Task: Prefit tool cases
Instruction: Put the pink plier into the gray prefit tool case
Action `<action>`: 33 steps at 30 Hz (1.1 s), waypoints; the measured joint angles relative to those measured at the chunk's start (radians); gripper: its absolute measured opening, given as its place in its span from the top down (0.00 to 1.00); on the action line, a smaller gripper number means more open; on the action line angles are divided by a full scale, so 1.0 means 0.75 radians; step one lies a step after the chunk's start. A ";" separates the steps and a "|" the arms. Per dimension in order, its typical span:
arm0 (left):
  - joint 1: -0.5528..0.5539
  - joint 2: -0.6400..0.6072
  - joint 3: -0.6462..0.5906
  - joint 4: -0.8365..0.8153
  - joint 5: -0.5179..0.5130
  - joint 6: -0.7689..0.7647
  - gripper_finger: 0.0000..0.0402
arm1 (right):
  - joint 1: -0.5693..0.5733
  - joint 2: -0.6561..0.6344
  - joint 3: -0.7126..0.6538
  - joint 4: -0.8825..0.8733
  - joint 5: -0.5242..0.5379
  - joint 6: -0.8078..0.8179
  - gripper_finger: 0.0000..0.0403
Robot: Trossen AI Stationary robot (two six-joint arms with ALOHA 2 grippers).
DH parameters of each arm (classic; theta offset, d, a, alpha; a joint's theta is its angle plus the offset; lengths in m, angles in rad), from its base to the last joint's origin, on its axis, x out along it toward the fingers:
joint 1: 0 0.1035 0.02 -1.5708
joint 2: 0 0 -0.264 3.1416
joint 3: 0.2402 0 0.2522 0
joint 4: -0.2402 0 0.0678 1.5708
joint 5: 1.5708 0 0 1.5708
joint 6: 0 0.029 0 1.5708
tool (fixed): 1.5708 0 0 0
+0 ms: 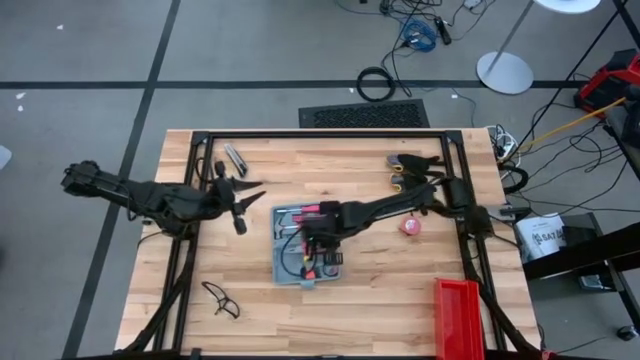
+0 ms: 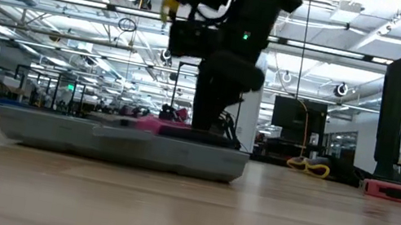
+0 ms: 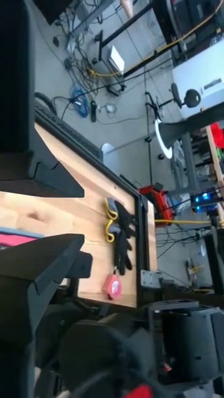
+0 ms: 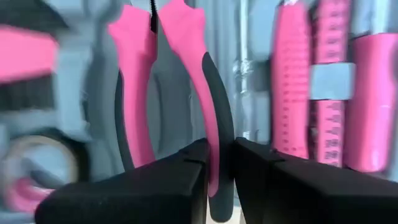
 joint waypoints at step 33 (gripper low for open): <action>-0.024 0.070 0.000 -0.004 -0.001 -0.035 0.72 | 0.060 0.064 0.166 -0.007 -0.067 0.270 0.63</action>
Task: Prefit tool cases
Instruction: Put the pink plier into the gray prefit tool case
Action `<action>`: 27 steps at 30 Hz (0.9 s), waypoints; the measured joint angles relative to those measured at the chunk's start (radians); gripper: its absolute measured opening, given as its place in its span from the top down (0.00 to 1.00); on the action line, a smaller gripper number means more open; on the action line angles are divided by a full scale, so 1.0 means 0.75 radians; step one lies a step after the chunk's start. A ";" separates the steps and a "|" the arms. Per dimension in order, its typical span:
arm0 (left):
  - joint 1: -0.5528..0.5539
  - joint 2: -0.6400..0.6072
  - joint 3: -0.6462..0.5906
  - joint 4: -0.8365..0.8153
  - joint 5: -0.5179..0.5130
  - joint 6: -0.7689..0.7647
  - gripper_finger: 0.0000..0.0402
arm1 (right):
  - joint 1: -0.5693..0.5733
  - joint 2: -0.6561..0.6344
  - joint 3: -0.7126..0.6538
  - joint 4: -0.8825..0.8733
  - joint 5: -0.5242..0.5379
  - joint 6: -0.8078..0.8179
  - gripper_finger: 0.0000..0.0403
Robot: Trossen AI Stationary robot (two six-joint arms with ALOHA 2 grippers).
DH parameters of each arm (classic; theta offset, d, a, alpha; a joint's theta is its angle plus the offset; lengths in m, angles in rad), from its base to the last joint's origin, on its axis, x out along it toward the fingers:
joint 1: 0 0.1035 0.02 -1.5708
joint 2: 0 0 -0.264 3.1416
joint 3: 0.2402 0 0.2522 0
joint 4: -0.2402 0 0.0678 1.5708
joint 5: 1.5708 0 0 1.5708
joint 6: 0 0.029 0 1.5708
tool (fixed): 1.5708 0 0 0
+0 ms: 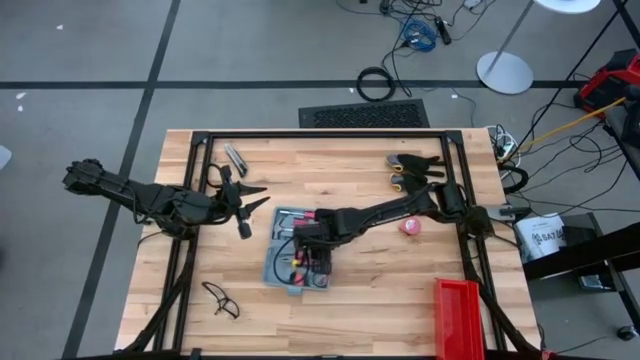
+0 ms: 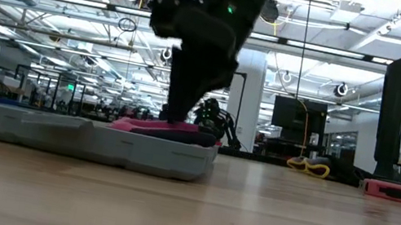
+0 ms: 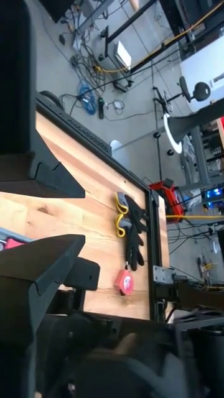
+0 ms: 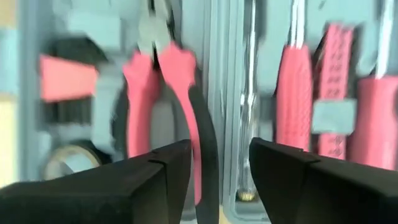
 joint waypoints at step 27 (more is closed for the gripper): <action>0.000 0.021 0.001 -0.135 0.000 -0.073 0.72 | 0.081 0.024 0.067 -0.143 0.153 0.172 1.00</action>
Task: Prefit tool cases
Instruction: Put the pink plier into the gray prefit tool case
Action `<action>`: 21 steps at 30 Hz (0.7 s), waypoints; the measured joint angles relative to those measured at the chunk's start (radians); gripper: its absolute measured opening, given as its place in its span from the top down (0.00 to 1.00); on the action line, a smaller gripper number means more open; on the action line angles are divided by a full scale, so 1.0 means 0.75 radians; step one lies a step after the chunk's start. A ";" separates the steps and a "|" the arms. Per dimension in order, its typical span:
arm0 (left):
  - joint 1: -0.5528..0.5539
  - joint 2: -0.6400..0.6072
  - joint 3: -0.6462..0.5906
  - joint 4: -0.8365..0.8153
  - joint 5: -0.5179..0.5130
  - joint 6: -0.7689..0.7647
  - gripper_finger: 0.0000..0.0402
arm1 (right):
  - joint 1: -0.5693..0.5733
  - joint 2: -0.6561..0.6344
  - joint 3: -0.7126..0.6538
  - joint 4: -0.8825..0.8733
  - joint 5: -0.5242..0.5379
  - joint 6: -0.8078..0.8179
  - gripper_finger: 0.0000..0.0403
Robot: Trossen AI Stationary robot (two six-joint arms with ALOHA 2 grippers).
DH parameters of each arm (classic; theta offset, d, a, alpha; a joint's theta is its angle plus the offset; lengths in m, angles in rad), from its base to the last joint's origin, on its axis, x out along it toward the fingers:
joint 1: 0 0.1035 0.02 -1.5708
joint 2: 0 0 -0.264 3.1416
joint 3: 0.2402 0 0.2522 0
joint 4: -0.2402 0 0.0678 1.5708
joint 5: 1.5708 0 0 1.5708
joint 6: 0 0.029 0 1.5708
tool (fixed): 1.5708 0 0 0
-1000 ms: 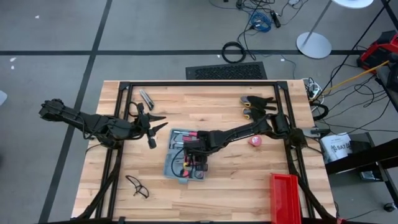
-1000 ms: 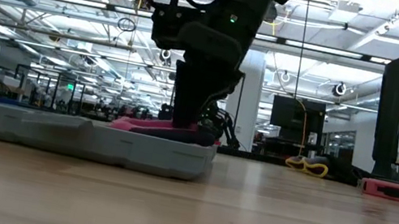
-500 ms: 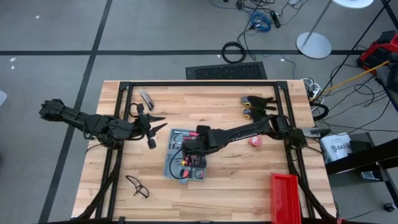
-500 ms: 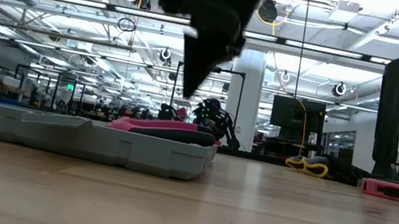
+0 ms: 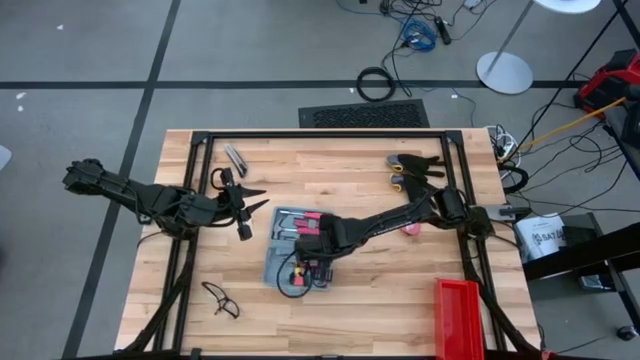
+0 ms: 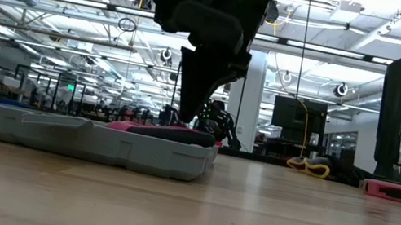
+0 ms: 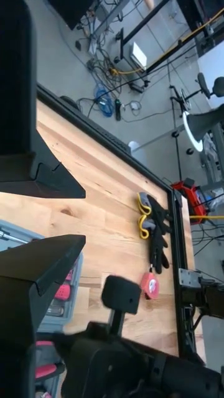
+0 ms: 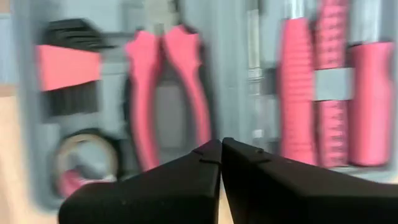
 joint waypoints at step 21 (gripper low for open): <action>-0.007 0.000 0.000 0.005 0.000 -0.035 0.72 | 0.030 0.019 0.000 0.050 0.032 0.098 1.00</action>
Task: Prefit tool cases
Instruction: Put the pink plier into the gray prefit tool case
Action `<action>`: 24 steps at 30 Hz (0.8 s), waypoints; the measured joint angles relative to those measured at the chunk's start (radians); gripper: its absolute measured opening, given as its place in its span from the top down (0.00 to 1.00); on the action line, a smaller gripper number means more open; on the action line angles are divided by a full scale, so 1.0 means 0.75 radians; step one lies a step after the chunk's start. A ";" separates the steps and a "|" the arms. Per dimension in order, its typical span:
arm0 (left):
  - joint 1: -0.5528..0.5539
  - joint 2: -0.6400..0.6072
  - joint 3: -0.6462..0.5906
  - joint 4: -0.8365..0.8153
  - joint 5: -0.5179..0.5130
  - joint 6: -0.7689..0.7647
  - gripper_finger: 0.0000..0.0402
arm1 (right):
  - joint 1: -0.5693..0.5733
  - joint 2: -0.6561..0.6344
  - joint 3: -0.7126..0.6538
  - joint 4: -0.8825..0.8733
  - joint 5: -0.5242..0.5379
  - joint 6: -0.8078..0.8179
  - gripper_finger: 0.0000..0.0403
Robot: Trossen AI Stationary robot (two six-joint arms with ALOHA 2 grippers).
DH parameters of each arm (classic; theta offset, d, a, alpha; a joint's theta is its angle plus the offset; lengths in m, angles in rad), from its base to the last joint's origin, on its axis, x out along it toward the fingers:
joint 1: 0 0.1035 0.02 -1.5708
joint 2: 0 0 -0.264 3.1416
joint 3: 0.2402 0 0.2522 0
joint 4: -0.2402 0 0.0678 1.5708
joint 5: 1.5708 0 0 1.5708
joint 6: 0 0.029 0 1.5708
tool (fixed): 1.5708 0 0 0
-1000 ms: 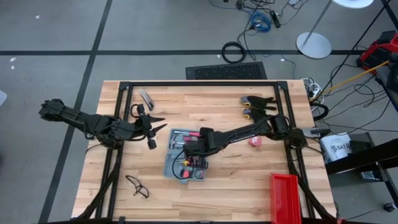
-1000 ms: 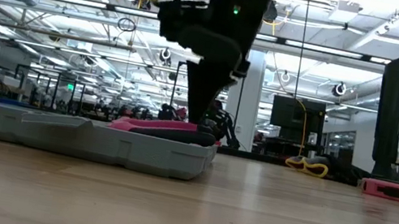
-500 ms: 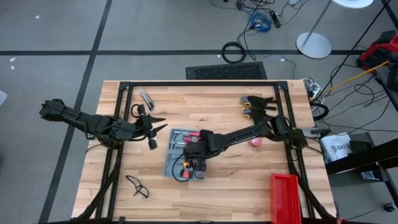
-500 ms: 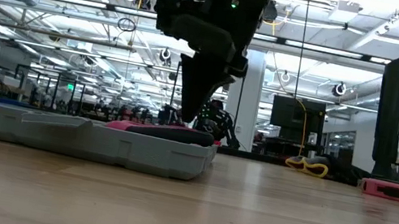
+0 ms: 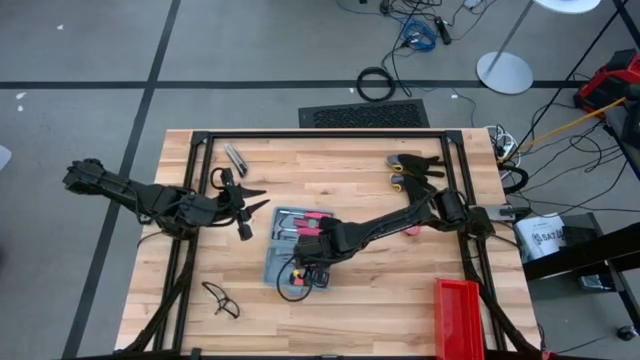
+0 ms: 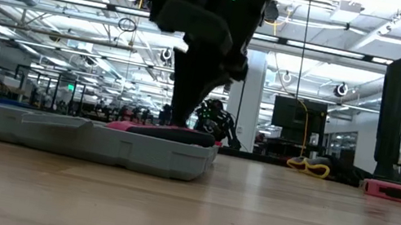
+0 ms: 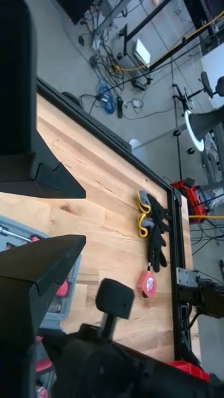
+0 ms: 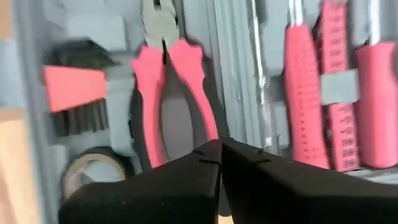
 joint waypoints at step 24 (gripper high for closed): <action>-0.028 0.000 -0.002 0.006 0.000 0.001 0.72 | 0.016 0.095 0.119 0.118 -0.142 -0.013 1.00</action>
